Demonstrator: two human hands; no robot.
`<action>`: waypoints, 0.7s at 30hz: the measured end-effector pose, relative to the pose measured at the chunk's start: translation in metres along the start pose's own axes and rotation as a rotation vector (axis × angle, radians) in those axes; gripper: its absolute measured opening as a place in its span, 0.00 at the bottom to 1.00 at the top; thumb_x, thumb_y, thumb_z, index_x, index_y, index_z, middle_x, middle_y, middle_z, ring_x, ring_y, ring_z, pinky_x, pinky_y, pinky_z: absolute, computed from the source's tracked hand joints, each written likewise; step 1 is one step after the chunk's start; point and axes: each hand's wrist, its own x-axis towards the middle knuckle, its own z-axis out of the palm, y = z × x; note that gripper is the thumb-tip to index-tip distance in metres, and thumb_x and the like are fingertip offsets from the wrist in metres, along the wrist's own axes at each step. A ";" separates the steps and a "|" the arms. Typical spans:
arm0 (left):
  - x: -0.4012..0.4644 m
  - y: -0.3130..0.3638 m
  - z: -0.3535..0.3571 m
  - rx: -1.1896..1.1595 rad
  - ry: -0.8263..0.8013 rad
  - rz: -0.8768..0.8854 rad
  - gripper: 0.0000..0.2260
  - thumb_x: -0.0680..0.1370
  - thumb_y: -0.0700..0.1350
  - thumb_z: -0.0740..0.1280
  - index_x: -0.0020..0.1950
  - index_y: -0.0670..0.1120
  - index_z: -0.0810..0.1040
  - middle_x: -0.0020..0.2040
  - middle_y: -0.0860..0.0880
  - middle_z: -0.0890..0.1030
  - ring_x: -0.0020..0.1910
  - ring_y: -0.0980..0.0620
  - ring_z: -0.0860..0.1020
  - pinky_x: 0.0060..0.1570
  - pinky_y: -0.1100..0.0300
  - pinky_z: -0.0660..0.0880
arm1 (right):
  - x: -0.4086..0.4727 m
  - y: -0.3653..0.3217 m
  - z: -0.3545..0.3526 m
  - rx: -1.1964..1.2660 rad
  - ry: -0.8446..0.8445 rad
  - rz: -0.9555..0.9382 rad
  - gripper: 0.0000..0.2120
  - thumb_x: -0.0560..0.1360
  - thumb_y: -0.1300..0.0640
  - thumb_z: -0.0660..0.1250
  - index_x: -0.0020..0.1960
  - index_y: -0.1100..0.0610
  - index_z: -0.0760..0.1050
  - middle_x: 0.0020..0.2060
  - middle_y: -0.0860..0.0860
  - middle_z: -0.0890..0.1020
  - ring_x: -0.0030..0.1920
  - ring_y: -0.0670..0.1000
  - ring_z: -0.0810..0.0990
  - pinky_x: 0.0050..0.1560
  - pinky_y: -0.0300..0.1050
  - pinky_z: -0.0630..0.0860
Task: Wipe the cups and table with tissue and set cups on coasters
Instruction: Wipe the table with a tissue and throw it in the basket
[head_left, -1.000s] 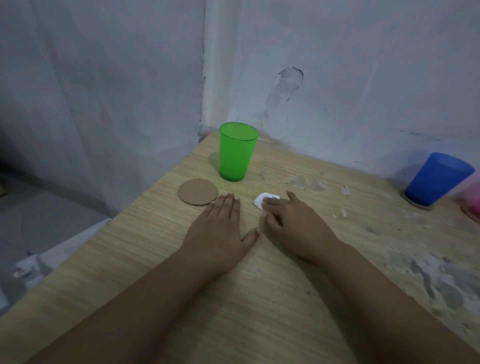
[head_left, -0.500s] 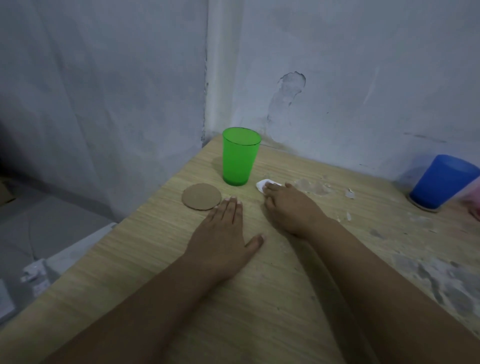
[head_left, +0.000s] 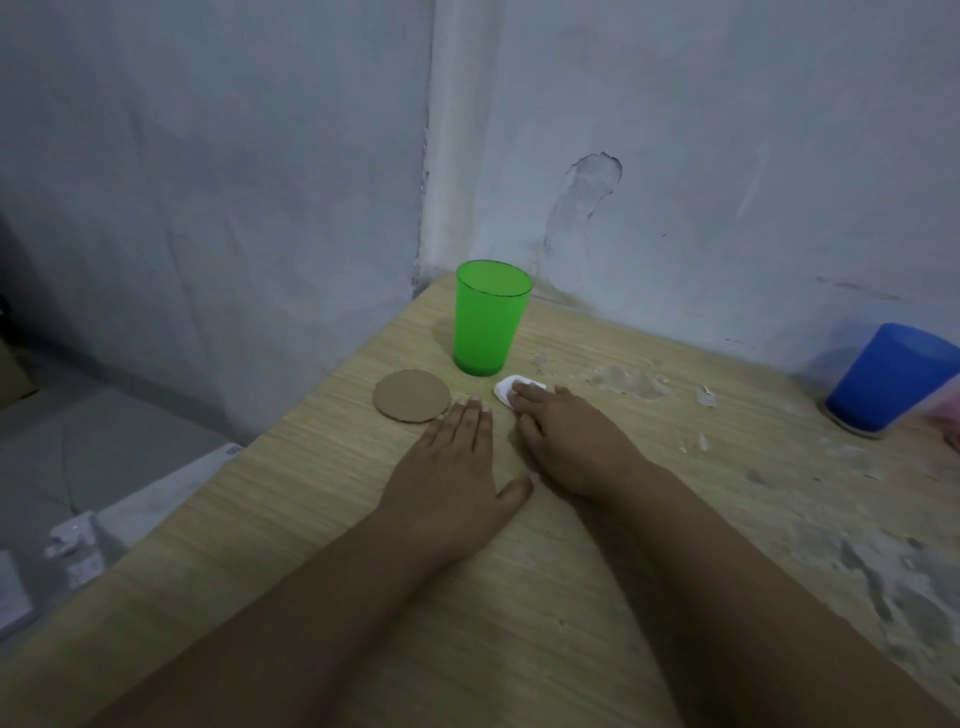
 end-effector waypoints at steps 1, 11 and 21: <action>0.000 0.000 0.000 -0.005 -0.007 -0.001 0.37 0.78 0.64 0.48 0.77 0.41 0.44 0.78 0.44 0.45 0.77 0.51 0.44 0.72 0.59 0.39 | 0.002 0.001 0.000 -0.014 -0.005 0.024 0.21 0.79 0.58 0.51 0.72 0.56 0.63 0.73 0.53 0.64 0.71 0.55 0.64 0.72 0.46 0.55; 0.000 0.000 0.001 -0.009 -0.007 -0.004 0.37 0.78 0.65 0.48 0.77 0.41 0.43 0.78 0.44 0.44 0.77 0.51 0.44 0.71 0.60 0.38 | -0.039 0.011 0.000 -0.033 0.043 0.029 0.21 0.78 0.55 0.52 0.70 0.54 0.68 0.71 0.50 0.69 0.71 0.51 0.66 0.73 0.46 0.57; 0.000 0.001 -0.001 -0.003 0.000 0.002 0.36 0.78 0.63 0.50 0.77 0.40 0.44 0.78 0.43 0.45 0.77 0.51 0.44 0.72 0.58 0.39 | -0.007 -0.007 -0.006 0.117 0.027 -0.021 0.17 0.78 0.57 0.55 0.63 0.59 0.74 0.64 0.57 0.77 0.62 0.58 0.74 0.62 0.48 0.69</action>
